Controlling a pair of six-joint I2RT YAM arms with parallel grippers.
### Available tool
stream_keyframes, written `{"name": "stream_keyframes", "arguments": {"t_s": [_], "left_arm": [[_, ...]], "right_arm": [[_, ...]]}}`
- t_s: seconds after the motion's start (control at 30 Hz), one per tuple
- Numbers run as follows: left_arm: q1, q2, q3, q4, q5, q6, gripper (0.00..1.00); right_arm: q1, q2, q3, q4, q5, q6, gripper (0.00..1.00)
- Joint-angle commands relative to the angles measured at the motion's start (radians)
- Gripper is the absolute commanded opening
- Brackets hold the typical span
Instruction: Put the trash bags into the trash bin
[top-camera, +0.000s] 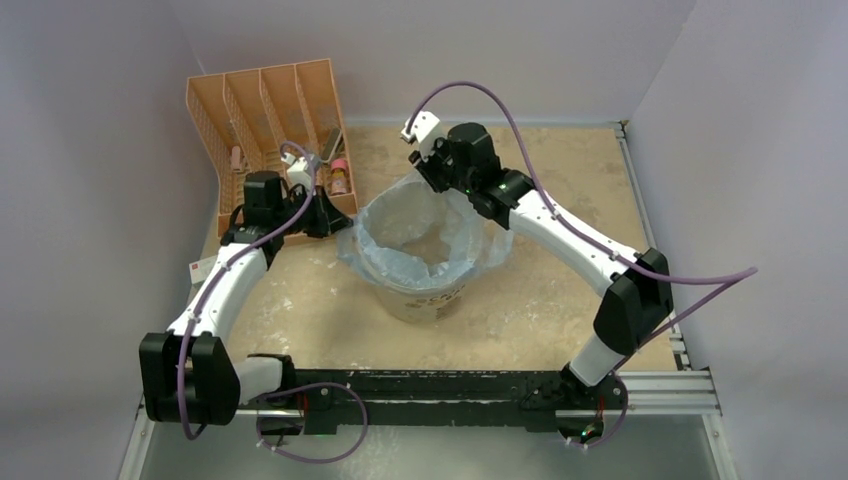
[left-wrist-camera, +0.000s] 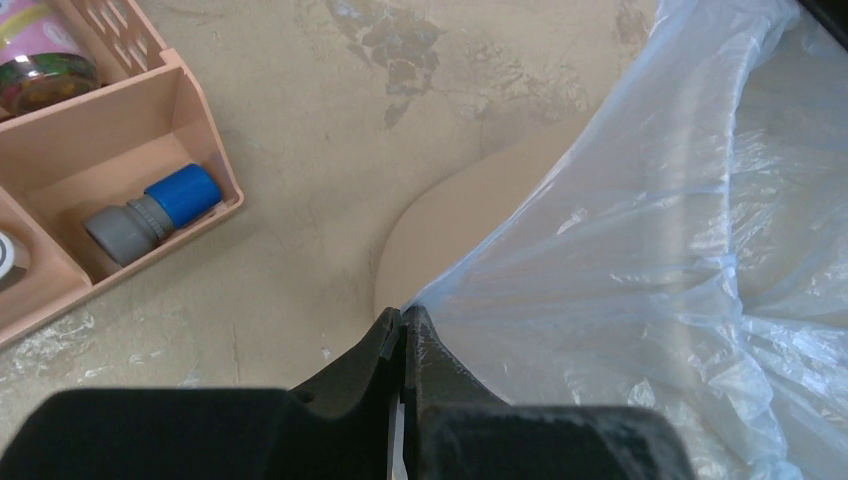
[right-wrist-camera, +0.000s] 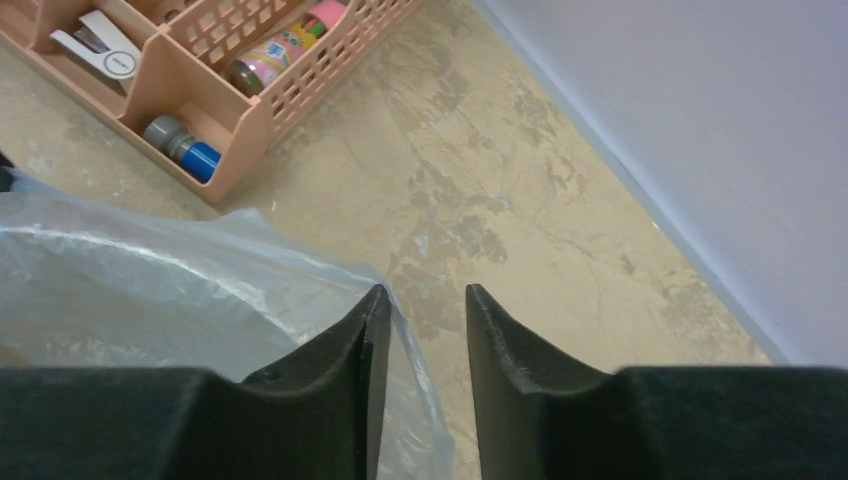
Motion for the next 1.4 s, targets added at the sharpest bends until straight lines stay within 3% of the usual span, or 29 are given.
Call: {"name": "stream_keyframes", "arguments": {"t_s": [0.0,0.33,0.43,0.5,0.63,0.77,1.0,1.2,1.37], "left_arm": [[0.011,-0.054,-0.034,0.035,-0.020,-0.041,0.00],[0.011,-0.064,-0.067,0.066,0.020,-0.066,0.00],[0.011,-0.064,-0.064,0.069,0.026,-0.065,0.00],[0.010,-0.066,-0.064,0.068,0.034,-0.062,0.00],[0.010,-0.069,-0.064,0.073,0.038,-0.062,0.00],[0.011,-0.069,-0.065,0.077,0.045,-0.063,0.00],[0.011,-0.078,-0.066,0.075,0.049,-0.057,0.00],[0.011,-0.091,-0.065,0.066,0.042,-0.047,0.00],[0.011,-0.094,-0.067,0.074,0.043,-0.044,0.00]], "right_arm": [[-0.023,-0.094,0.058,0.035,0.037,0.071,0.41],[-0.106,-0.349,-0.099,0.208,0.044,0.280,0.85],[-0.175,-0.372,-0.144,0.198,0.055,0.390,0.91],[-0.262,-0.375,-0.187,0.158,-0.014,0.475,0.91],[-0.449,-0.371,-0.315,0.180,-0.405,0.619,0.90],[-0.496,-0.330,-0.377,0.216,-0.610,0.678,0.87],[-0.496,-0.308,-0.415,0.250,-0.643,0.650,0.85],[-0.496,-0.331,-0.389,0.191,-0.555,0.580,0.82],[-0.495,-0.362,-0.455,0.258,-0.587,0.550,0.78]]}}
